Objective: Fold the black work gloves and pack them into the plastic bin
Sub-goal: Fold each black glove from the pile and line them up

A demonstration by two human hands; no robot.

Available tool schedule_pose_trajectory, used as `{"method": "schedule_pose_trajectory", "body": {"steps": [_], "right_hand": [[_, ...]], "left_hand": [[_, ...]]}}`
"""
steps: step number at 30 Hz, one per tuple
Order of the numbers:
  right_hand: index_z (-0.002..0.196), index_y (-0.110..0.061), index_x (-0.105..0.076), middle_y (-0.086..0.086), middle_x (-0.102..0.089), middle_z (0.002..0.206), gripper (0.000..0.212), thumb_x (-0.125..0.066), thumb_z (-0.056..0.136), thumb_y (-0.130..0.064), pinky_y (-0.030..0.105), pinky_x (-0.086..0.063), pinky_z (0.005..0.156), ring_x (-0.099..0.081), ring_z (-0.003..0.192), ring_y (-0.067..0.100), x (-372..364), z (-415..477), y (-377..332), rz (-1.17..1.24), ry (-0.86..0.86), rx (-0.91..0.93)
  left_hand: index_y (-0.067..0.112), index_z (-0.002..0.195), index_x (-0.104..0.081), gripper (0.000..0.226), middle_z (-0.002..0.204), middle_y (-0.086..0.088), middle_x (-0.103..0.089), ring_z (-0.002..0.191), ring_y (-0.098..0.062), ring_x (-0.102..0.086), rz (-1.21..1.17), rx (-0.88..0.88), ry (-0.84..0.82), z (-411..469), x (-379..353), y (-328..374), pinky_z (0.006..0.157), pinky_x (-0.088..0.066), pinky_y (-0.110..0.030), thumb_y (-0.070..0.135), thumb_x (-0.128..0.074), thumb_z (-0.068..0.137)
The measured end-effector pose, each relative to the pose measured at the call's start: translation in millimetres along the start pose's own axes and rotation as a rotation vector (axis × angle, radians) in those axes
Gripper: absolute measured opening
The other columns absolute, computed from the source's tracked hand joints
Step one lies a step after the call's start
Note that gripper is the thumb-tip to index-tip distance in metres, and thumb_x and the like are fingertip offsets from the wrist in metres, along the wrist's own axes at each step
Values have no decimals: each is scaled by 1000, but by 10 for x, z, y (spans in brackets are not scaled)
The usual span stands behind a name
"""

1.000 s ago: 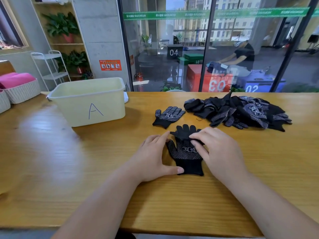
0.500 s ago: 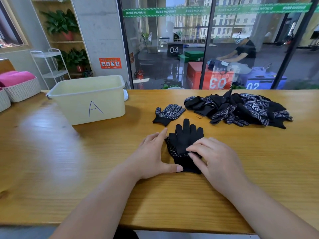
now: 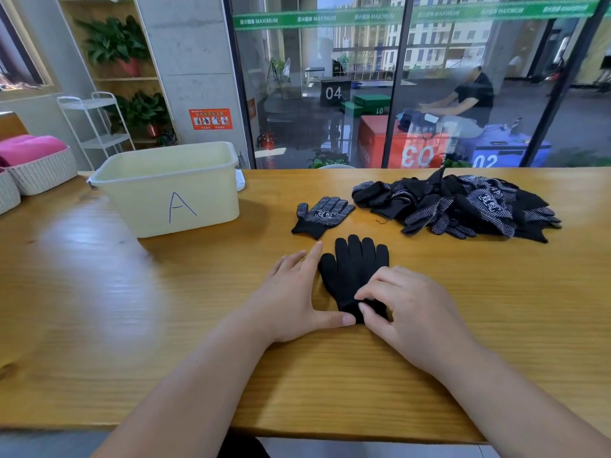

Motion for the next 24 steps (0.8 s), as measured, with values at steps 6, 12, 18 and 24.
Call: {"method": "schedule_pose_trajectory", "body": {"steps": [6, 12, 18, 24], "right_hand": [[97, -30, -76, -20, -57, 90, 7, -75, 91, -29, 26, -45, 68, -55, 82, 6, 18, -5, 35, 14, -14, 4], [102, -34, -79, -21, -60, 93, 12, -71, 92, -34, 21, -43, 68, -55, 85, 1, -52, -22, 86, 67, -101, 26], [111, -38, -78, -27, -59, 102, 22, -59, 102, -44, 18, -45, 75, -55, 99, -1, -27, -18, 99, 130, -138, -23], [109, -39, -77, -26, -60, 104, 20, -58, 101, -42, 23, -45, 76, -52, 101, 0, -79, -7, 229, 36, -147, -163]], "left_hand": [[38, 168, 13, 144, 176, 10, -20, 162, -8, 0, -75, 6, -35, 1, -4, -41, 133, -15, -45, 101, -63, 63], [41, 167, 13, 144, 176, 8, -17, 162, -8, 2, -73, 16, -24, 6, -12, -33, 133, -16, -45, 101, -65, 61], [36, 169, -15, 128, 174, 18, -17, 162, -6, 2, -30, -92, 60, 14, 24, -20, 132, -18, -47, 98, -64, 69], [40, 142, -62, 76, 146, 26, -52, 141, -2, -38, 10, -184, 149, 63, -7, -25, 123, -33, -43, 91, -51, 87]]}}
Point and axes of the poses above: each hand's wrist, its own z-axis towards the middle knuckle, its own x-axis out of the back of the hand, y = z × x, the point moved 5 cm from there along z, towards the middle knuckle
